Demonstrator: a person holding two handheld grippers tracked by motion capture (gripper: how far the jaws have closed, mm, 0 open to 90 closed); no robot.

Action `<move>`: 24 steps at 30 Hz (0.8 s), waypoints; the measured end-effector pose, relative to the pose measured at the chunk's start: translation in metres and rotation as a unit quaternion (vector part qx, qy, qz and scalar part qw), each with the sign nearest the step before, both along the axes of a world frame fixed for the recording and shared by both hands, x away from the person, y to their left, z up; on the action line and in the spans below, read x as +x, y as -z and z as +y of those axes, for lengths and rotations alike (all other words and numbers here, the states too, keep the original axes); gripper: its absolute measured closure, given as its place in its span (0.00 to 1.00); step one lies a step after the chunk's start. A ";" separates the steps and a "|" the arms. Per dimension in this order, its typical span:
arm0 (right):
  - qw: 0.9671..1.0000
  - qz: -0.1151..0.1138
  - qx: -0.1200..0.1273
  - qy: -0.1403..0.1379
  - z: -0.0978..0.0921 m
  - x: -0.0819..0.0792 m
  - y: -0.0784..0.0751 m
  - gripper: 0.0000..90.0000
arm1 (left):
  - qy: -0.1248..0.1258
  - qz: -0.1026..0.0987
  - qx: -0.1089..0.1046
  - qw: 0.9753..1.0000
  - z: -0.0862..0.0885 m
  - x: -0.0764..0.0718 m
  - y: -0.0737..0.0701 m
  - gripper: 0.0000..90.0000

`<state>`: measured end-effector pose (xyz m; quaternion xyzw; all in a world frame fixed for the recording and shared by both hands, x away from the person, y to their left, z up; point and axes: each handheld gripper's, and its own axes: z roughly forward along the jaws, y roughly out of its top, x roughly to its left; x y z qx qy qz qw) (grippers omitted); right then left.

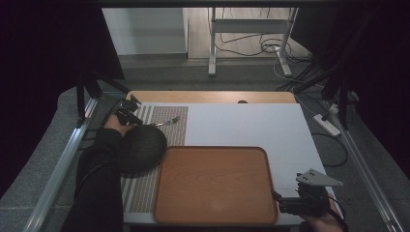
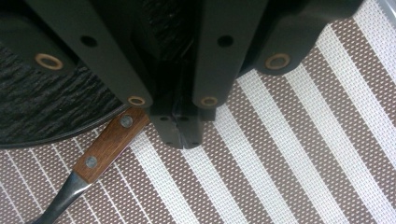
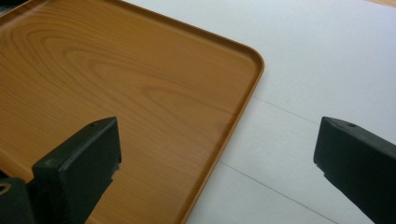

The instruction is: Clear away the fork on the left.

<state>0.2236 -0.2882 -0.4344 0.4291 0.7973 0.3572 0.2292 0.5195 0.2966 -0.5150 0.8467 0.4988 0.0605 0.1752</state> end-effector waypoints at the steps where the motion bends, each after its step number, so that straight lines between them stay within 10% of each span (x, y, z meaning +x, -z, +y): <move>1: 1.000 0.000 0.001 0.000 0.000 0.000 0.000 0.01 | -0.007 -0.008 -0.006 1.000 0.001 0.000 -0.002 0.99; 5: 1.000 0.001 0.000 0.001 0.000 0.000 0.000 0.01 | -0.022 -0.031 -0.049 0.998 0.003 0.003 -0.012 0.85; 17: 1.000 0.001 0.001 -0.001 0.000 0.000 0.000 0.01 | 0.003 -0.020 -0.038 0.999 -0.028 0.015 -0.005 0.06; 24: 1.000 0.001 0.001 0.002 -0.001 0.000 0.000 0.01 | 0.022 -0.004 0.006 1.000 -0.044 0.019 0.009 0.02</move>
